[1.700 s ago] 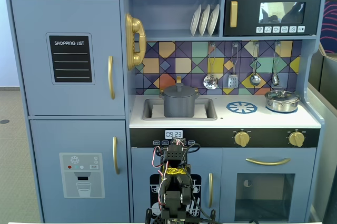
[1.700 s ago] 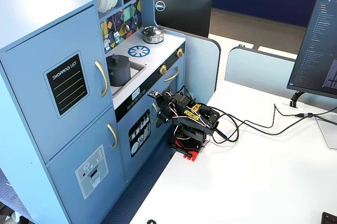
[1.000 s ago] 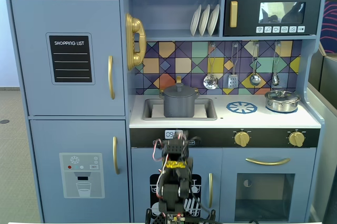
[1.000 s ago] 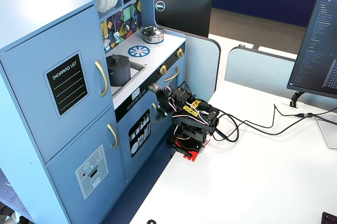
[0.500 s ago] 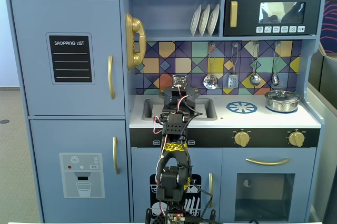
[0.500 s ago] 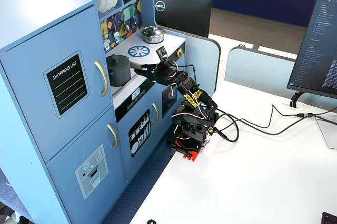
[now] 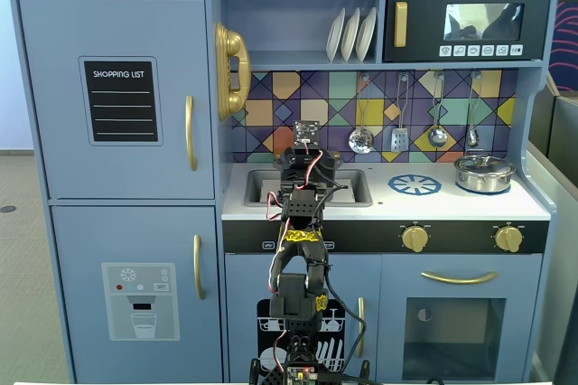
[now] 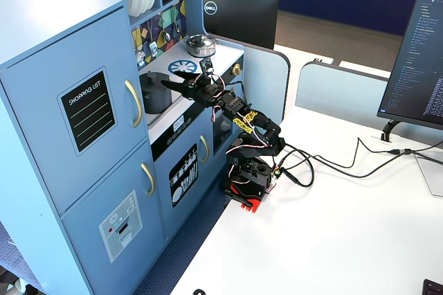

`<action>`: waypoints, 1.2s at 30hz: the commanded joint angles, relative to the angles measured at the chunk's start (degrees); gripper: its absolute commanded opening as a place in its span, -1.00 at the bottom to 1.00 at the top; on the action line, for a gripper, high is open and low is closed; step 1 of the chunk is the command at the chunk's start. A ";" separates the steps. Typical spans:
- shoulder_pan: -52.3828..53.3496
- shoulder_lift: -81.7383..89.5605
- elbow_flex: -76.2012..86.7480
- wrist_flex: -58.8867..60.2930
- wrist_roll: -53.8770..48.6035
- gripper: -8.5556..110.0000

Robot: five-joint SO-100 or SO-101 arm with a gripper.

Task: Take off the lid from the gray recipient and place it on the counter

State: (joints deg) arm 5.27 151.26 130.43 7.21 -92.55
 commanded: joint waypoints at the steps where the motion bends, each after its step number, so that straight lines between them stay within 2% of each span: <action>1: -0.35 -3.43 -0.97 -3.78 -0.62 -0.47; 22: -1.58 -21.45 -11.69 -5.89 -2.37 -0.53; 36: -1.05 -31.20 -18.63 -8.79 0.00 -0.57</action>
State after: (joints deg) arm 3.87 122.08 116.37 0.26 -93.87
